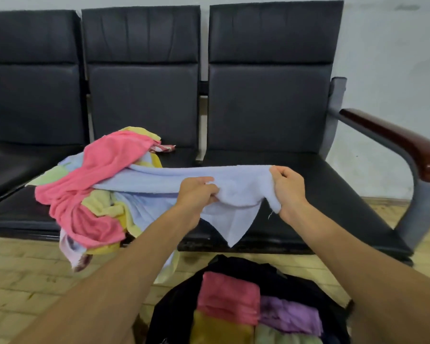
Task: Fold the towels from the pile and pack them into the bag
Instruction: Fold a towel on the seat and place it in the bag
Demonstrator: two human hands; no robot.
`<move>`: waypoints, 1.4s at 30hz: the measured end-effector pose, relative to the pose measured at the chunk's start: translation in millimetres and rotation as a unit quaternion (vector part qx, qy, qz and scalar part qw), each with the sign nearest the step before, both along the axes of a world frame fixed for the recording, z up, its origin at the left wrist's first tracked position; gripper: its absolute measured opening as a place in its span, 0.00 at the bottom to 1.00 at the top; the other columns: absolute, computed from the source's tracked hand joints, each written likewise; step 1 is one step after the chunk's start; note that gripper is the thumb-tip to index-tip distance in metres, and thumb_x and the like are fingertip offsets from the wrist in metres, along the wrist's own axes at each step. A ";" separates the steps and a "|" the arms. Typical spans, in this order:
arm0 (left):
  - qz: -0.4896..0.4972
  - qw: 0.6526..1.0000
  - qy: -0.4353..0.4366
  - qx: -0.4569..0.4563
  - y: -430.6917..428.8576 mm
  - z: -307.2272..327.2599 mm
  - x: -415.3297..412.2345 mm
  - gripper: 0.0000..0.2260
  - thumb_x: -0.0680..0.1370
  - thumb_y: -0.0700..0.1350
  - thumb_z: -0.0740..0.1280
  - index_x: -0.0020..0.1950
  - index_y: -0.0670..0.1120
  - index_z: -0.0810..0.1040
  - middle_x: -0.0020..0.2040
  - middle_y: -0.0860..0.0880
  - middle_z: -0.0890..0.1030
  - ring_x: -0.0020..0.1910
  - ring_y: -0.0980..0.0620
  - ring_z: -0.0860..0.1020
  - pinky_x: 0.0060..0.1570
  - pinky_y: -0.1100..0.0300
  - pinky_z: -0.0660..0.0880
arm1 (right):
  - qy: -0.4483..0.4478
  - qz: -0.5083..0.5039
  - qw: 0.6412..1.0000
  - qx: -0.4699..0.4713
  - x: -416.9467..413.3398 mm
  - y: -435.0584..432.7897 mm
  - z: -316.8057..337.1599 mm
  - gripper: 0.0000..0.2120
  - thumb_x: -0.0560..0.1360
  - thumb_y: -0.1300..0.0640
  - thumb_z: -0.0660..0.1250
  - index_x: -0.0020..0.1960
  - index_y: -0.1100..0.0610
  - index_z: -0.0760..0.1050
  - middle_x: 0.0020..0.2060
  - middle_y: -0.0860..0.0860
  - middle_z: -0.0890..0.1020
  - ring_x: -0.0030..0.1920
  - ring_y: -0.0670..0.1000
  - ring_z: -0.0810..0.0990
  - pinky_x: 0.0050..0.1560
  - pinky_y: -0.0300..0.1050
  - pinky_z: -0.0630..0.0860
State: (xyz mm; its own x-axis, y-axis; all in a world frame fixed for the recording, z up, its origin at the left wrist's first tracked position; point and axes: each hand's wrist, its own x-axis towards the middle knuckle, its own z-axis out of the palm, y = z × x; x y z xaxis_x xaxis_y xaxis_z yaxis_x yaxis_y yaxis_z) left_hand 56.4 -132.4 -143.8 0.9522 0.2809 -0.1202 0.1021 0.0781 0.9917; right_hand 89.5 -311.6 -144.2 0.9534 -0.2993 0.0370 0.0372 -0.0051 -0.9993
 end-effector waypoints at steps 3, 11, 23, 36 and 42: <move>-0.094 0.995 -0.037 0.004 -33.9 2.6 -9.0 0.13 0.76 0.32 0.67 0.61 0.39 0.78 0.45 0.44 0.81 0.45 0.50 0.82 0.49 0.57 0.81 | -0.038 -0.102 0.994 0.001 5.5 -30.0 2.3 0.08 0.81 0.58 0.61 0.51 0.58 0.78 0.49 0.52 0.81 0.51 0.52 0.80 0.54 0.50 0.79; -0.258 0.945 -0.032 0.199 -72.0 -13.5 -18.3 0.16 0.77 0.36 0.66 0.65 0.41 0.76 0.50 0.43 0.84 0.49 0.49 0.84 0.54 0.58 0.79 | 0.026 -0.114 0.986 -0.123 7.2 -70.6 -18.8 0.09 0.79 0.57 0.62 0.41 0.57 0.76 0.39 0.50 0.77 0.42 0.50 0.76 0.42 0.44 0.75; -0.204 0.642 0.050 0.737 14.9 -25.0 -4.3 0.19 0.80 0.44 0.60 0.71 0.49 0.67 0.67 0.47 0.72 0.64 0.46 0.73 0.61 0.52 0.71 | -0.053 0.248 0.743 -0.620 -11.7 -16.3 -45.0 0.26 0.80 0.41 0.58 0.75 0.47 0.61 0.69 0.48 0.71 0.67 0.55 0.70 0.66 0.52 0.63; -0.194 0.684 -0.078 0.699 -8.1 -45.2 -9.5 0.05 0.82 0.47 0.57 0.54 0.48 0.69 0.53 0.49 0.74 0.51 0.48 0.74 0.45 0.53 0.71 | 0.081 0.197 0.732 -0.646 -16.0 -81.9 -26.8 0.06 0.76 0.60 0.60 0.49 0.52 0.73 0.47 0.52 0.78 0.45 0.53 0.75 0.45 0.45 0.71; -0.180 0.723 -0.174 0.644 -46.5 -42.7 -30.7 0.04 0.81 0.49 0.60 0.53 0.51 0.72 0.51 0.53 0.78 0.49 0.49 0.76 0.43 0.56 0.68 | 0.113 0.110 0.728 -0.667 -31.9 -110.2 -17.8 0.09 0.77 0.50 0.61 0.46 0.56 0.75 0.42 0.51 0.77 0.44 0.53 0.77 0.49 0.47 0.72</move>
